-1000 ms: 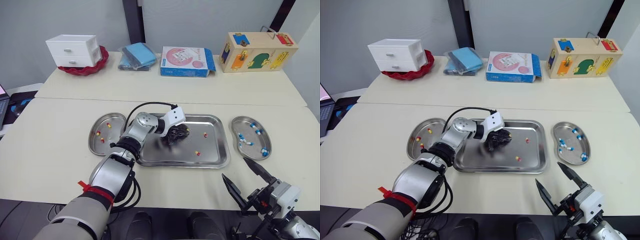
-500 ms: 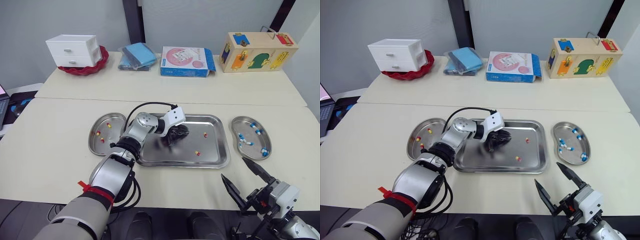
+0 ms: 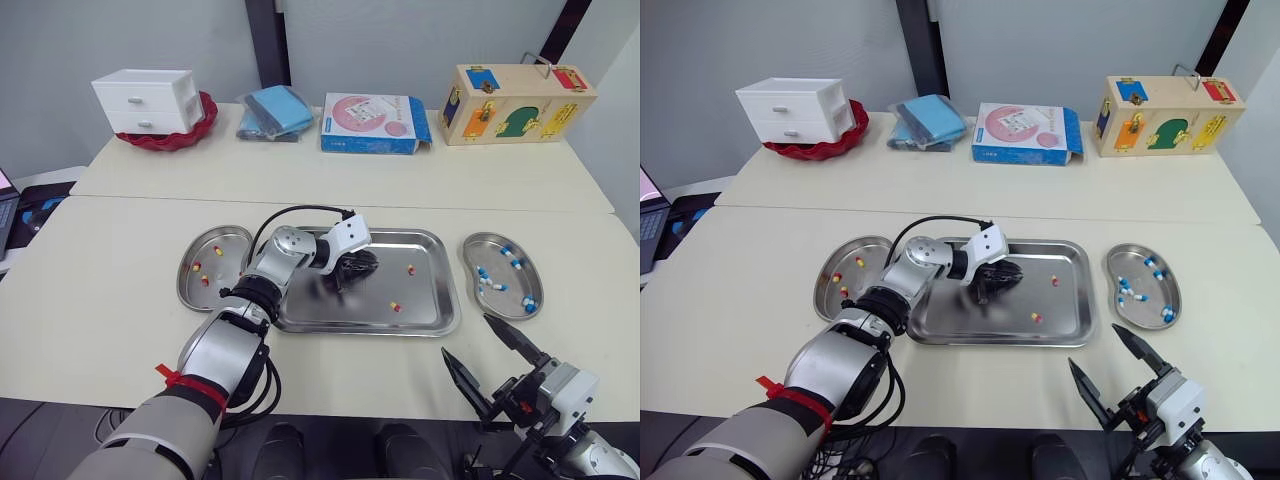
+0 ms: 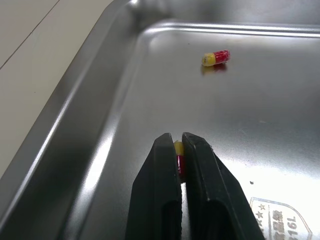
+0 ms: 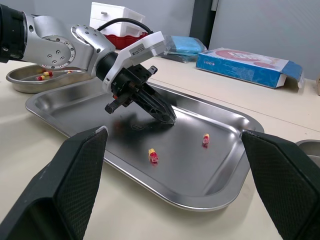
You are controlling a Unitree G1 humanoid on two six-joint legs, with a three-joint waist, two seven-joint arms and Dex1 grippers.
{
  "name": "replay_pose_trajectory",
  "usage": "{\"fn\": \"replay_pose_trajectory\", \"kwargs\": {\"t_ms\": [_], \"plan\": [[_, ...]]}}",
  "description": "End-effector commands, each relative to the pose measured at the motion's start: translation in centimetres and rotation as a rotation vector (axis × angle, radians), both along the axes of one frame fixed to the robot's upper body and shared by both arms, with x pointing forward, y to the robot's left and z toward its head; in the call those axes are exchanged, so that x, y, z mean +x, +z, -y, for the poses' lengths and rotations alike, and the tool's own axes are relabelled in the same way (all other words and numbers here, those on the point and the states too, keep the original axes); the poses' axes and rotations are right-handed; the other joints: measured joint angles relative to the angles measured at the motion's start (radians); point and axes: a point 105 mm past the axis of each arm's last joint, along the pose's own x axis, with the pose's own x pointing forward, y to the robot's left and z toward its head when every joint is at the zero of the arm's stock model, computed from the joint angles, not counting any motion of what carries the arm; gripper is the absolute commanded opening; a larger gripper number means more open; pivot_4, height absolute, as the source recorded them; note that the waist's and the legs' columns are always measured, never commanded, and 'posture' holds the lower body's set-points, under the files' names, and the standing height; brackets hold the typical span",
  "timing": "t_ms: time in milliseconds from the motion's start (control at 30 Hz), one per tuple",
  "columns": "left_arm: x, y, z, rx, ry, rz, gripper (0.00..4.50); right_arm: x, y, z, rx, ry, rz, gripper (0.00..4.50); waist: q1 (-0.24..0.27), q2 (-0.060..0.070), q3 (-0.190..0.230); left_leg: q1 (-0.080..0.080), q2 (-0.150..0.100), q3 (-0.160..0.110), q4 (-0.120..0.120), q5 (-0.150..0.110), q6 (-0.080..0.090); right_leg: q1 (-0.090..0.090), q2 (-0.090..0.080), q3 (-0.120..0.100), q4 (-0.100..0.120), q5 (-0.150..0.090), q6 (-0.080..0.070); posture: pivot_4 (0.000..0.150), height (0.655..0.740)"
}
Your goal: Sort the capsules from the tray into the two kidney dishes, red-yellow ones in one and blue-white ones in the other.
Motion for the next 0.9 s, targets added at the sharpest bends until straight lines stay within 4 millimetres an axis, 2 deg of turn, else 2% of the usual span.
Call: {"fn": "replay_pose_trajectory", "kwargs": {"t_ms": [33,100,233,400,600,733,900], "plan": [[0.0,0.8,-0.2,-0.014,-0.01,0.02,0.14,-0.1,0.7,-0.4,0.011,0.021,0.031,4.5,0.0,0.0,0.0,0.0,0.0,0.0,0.0,0.0,0.0,0.0,0.0,0.0,0.0,0.0,0.0,0.15,0.74],[-0.1,2.1,-0.7,-0.047,-0.019,0.017,0.14,-0.3,0.9,-0.8,0.008,0.052,0.033,4.5,-0.002,0.0,0.0,0.0,0.0,0.0,0.0,0.0,0.0,0.0,0.0,0.0,0.0,0.0,0.0,0.15,0.74],[-0.7,4.6,-2.8,-0.098,0.009,0.029,0.14,-0.9,0.8,-1.9,-0.035,0.162,0.022,4.5,-0.006,0.0,0.0,0.0,0.001,0.0,0.0,0.0,0.0,-0.001,0.0,0.0,0.0,0.0,0.0,0.15,0.74],[-2.1,7.0,-7.0,-0.146,0.167,0.05,0.14,-1.1,0.8,-2.7,-0.069,0.296,0.007,4.5,-0.006,0.001,0.0,0.0,0.001,0.0,0.0,0.0,0.0,0.0,0.0,0.0,0.0,0.0,0.0,0.15,0.74],[-3.4,8.3,-14.1,-0.143,0.486,0.093,0.14,-0.8,0.7,-2.1,-0.101,0.407,0.012,4.5,0.001,0.0,0.0,0.001,0.002,-0.001,0.002,0.0,0.0,0.002,0.0,0.0,0.0,0.0,0.0,0.15,0.74],[-4.8,8.8,-18.2,-0.138,0.657,0.101,0.14,-0.5,0.8,-1.3,-0.104,0.438,0.009,4.5,0.004,0.0,0.0,0.002,0.001,-0.001,0.002,0.0,0.0,0.003,0.0,0.0,0.0,0.0,0.0,0.15,0.74],[-6.7,8.1,-22.2,-0.123,0.846,0.109,0.14,-0.3,0.8,-0.9,-0.101,0.492,0.003,4.5,0.005,0.0,0.0,0.002,0.001,-0.001,0.002,0.0,0.0,0.004,0.0,0.0,0.0,0.0,0.0,0.15,0.74]]}}
